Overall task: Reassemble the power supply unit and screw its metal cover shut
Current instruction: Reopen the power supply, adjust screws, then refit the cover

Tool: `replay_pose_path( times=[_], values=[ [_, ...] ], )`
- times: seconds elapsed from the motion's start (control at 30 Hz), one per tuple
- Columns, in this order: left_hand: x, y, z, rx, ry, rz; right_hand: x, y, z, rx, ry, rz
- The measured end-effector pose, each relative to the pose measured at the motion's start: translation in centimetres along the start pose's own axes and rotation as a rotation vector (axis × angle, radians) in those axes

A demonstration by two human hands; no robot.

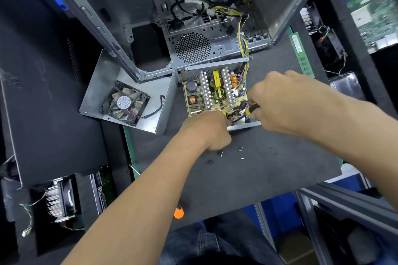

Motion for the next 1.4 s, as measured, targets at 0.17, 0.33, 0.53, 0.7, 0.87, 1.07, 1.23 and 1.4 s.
replay_pose_path(
  times=[0.17, 0.33, 0.53, 0.7, 0.87, 1.07, 1.23, 1.4],
  values=[
    [0.0, 0.0, 0.1, 0.031, 0.003, 0.007, 0.0, 0.1, -0.3, 0.081, -0.091, -0.135],
    [0.0, -0.2, 0.0, 0.037, -0.026, 0.028, 1.3, 0.3, 0.4, 0.306, -0.221, -0.229],
    [-0.7, -0.6, -1.3, -0.037, -0.152, 0.118, 0.2, -0.3, 1.6, 0.376, -0.199, -0.252],
    [-2.8, -0.7, -2.6, -0.351, -0.33, 0.524, -1.1, 0.0, 5.5, 0.591, -0.29, 0.025],
    [-4.8, -1.2, -4.2, -0.917, -0.258, 0.789, -1.3, -1.8, 7.0, 1.077, -0.284, 0.105],
    [-6.5, -1.2, -4.6, -1.702, -0.229, 0.698, 0.0, -4.4, 5.2, 1.39, -0.178, 0.067],
    [-6.9, -0.5, -4.8, -1.851, -0.155, 0.695, 0.1, -4.7, 3.1, 1.408, -0.019, 0.016],
    [-7.2, -0.5, -4.9, -1.875, -0.116, 0.645, 0.3, -5.0, 1.5, 1.394, 0.075, 0.009]
  ],
)
Point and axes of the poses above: each hand's wrist, its own x-axis towards the middle knuckle, its own y-axis out of the back of the hand, z = x × y, the point moved 1 cm from there along x, towards the middle knuckle, and after that the axes turned 5 degrees about -y, right-handed, at the moved point
